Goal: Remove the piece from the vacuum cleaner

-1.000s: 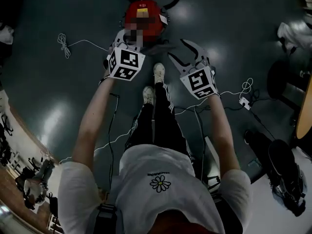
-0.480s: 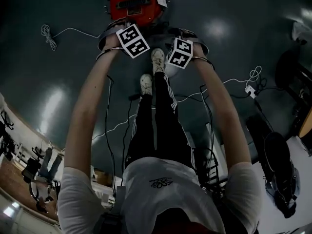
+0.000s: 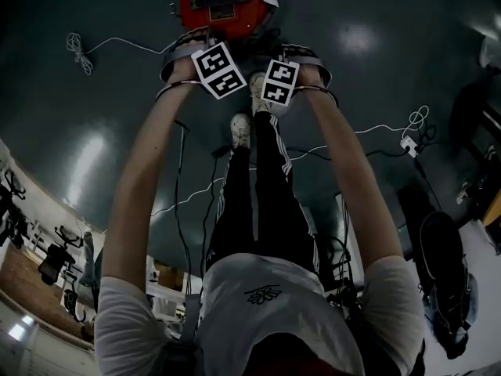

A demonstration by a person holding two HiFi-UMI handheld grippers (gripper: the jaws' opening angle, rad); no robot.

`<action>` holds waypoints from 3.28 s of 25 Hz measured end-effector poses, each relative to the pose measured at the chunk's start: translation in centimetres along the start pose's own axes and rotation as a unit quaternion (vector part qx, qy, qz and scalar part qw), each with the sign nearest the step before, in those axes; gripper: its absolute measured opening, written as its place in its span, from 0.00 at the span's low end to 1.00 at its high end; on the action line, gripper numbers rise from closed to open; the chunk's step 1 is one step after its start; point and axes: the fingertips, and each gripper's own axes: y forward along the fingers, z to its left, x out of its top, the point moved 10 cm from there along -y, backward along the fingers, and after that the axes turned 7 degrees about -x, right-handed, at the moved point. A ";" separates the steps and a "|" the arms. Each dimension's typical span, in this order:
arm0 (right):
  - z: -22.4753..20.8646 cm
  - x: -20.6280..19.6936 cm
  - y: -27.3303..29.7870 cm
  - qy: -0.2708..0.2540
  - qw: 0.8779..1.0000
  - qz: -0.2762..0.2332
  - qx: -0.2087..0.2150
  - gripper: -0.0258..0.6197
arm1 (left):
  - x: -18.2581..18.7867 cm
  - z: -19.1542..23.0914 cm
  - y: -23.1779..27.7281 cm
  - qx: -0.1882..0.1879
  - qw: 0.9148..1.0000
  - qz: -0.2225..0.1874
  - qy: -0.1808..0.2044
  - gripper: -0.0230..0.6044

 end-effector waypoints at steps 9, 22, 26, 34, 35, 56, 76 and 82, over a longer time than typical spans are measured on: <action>2.6 1.0 -0.7 -0.005 1.000 -0.005 0.027 0.08 | 0.4 -0.2 0.0 0.011 1.000 0.011 -0.002 0.03; 4.7 1.4 -1.7 0.010 0.999 -0.007 0.053 0.08 | 0.1 -0.8 -0.2 0.027 0.999 0.012 -0.019 0.03; 5.0 1.3 -1.1 -0.005 0.998 -0.013 0.059 0.08 | 0.2 -0.8 0.3 0.027 0.999 0.008 -0.019 0.03; 5.3 1.6 -0.6 -0.011 0.998 -0.013 0.068 0.08 | 0.1 -0.7 0.4 0.026 0.999 0.006 -0.018 0.03; 5.4 1.6 -0.6 -0.016 0.997 -0.013 0.069 0.08 | 0.1 -0.7 0.3 0.025 1.000 0.006 -0.017 0.03; 12.0 0.8 -1.7 0.050 0.995 -0.014 0.084 0.08 | -3.4 -1.5 -1.3 0.003 0.926 -0.110 -0.361 0.04; 9.9 3.7 -36.4 0.312 0.923 -0.106 -0.197 0.08 | -6.1 -11.5 -36.2 0.113 0.776 -0.404 -0.471 0.04; 8.3 3.0 -48.8 0.434 0.809 -0.266 -0.294 0.08 | -4.3 -14.3 -46.9 0.194 0.689 -0.548 -0.433 0.04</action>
